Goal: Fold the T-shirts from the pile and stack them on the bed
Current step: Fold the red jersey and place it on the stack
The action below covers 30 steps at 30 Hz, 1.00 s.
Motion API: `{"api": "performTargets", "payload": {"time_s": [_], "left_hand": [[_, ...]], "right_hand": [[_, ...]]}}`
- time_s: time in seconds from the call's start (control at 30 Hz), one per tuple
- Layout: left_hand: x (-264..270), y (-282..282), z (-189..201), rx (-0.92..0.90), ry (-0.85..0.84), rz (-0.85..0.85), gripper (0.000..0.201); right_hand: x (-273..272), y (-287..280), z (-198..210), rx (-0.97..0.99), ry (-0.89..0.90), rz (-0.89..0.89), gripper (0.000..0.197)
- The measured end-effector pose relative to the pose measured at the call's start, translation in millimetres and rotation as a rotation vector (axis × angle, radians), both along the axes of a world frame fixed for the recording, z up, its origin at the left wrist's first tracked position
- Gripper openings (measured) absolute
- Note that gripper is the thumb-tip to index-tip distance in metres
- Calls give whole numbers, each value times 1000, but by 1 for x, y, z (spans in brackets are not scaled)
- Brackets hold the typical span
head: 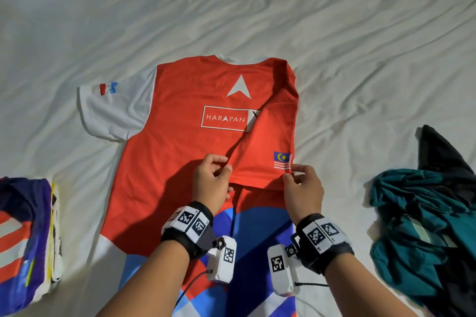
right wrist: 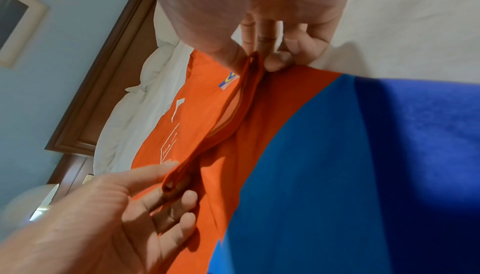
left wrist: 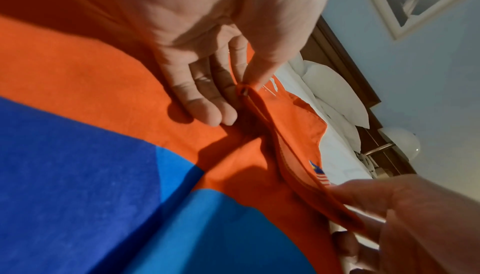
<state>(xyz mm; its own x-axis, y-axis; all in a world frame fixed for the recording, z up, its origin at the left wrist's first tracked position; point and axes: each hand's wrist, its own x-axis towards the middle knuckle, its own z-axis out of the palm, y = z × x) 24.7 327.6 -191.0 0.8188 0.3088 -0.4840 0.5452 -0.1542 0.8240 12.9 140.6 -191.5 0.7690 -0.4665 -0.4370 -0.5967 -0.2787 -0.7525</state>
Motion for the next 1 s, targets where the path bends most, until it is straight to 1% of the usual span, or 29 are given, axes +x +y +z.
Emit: {"api": "performTargets", "payload": {"time_s": [0.1, 0.17, 0.2, 0.23, 0.27, 0.3, 0.33, 0.37, 0.43, 0.5, 0.57, 0.7, 0.83, 0.93, 1.0], "left_hand": [[1, -1, 1, 34, -19, -23, 14], [2, 0, -2, 104, -38, -55, 15], [3, 0, -3, 190, -43, -98, 13], [4, 0, -2, 318, -42, -152, 13], [4, -1, -1, 490, -55, -206, 18], [6, -3, 0, 662, -101, -262, 29], [8, -6, 0, 796, -167, -324, 43], [13, -10, 1, 892, -228, -392, 55], [24, -18, -8, 985, -268, -558, 68], [32, -21, -24, 1020, -244, -678, 73], [33, -19, -39, 1029, -205, -729, 76], [29, -14, -52, 1034, -205, -756, 78], [30, -13, -52, 1041, -178, -773, 76], [30, -14, -53, 1034, -161, -771, 76], [30, -13, -54, 1021, -167, -770, 75]], "right_hand": [[2, -1, 1, 1, 5, -2, 16], [3, -2, 2, -9, 31, 0, 15], [4, -3, 3, -20, 51, 3, 13], [6, -3, 4, -35, 69, 7, 11], [10, -4, 6, -61, 71, 13, 12], [17, -5, 8, -102, 47, 23, 20], [25, -6, 10, -150, 8, 38, 29], [36, -7, 12, -195, -37, 56, 36], [65, -7, 16, -231, -123, 83, 44], [100, -7, 18, -232, -187, 94, 44], [135, -7, 17, -223, -221, 87, 42], [190, -11, 10, -264, -160, 194, 43], [213, -21, 9, -376, -126, 299, 24], [225, -23, 12, -374, -102, 304, 24], [233, -25, 10, -386, -22, 281, 23]]}}
